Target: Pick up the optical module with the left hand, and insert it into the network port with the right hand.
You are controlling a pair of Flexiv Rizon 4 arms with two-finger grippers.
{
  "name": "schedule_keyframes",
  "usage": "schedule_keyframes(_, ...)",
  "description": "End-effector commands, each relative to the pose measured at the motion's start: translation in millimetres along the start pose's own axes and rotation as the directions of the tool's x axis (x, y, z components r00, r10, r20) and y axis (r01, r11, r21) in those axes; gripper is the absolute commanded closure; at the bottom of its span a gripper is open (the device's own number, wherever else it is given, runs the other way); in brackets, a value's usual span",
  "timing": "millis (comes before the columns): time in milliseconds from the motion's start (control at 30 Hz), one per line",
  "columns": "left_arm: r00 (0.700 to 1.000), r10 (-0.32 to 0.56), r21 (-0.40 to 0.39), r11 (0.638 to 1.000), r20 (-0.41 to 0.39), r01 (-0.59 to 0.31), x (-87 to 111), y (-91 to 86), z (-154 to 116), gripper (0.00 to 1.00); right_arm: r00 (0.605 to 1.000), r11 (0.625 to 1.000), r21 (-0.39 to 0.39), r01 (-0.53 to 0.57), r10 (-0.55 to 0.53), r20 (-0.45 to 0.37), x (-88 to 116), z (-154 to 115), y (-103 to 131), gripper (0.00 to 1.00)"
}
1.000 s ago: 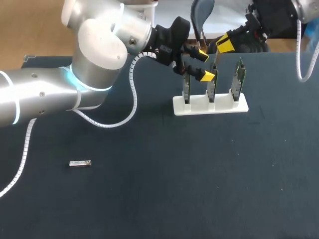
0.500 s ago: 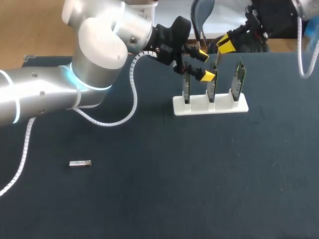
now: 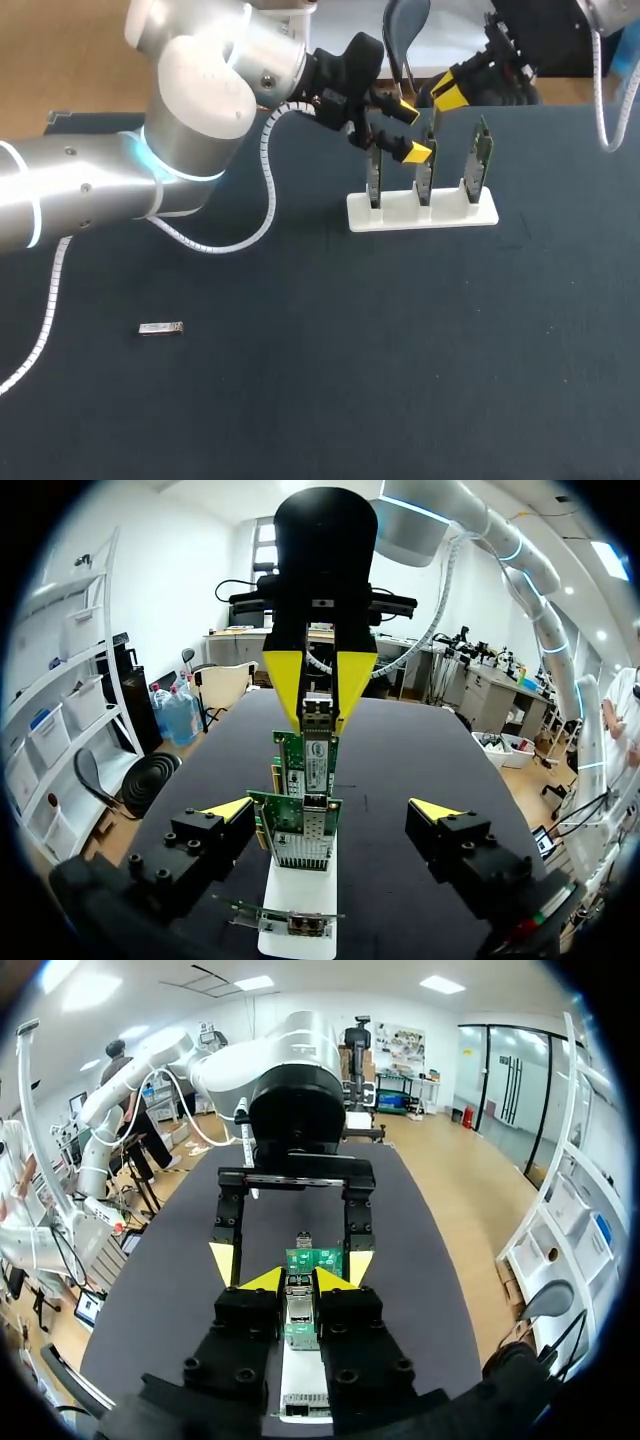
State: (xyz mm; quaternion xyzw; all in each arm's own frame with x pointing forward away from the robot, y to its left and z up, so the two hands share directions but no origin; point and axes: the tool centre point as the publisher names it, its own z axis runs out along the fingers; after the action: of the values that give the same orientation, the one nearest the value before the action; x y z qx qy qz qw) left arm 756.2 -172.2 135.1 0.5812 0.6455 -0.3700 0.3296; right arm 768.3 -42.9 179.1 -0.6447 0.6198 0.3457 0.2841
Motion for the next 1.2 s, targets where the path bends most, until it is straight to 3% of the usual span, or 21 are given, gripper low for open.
schedule_keyframes(33,1.0,-0.001,0.004,1.0,-0.005,0.001,-0.9,1.8,0,0.0,1.0,1.0,-0.004,0.0,0.0,-0.004,-1,3,-2,1.0)
schedule_keyframes(1133,1.0,-0.001,0.004,1.0,-0.005,0.001,-0.9,1.8,0,0.0,0.998,0.998,-0.021,-0.058,0.058,-0.01,13,16,-2,1.0)
schedule_keyframes(1167,1.0,-0.001,0.004,1.0,-0.005,0.001,-0.9,1.8,0,0.0,0.998,0.998,-0.021,-0.06,0.059,-0.01,13,16,-2,0.93)
schedule_keyframes(1200,1.0,-0.001,0.004,1.0,-0.005,0.001,-0.9,1.8,0,0.0,0.998,0.998,-0.021,-0.061,0.06,-0.008,12,16,-2,0.0)
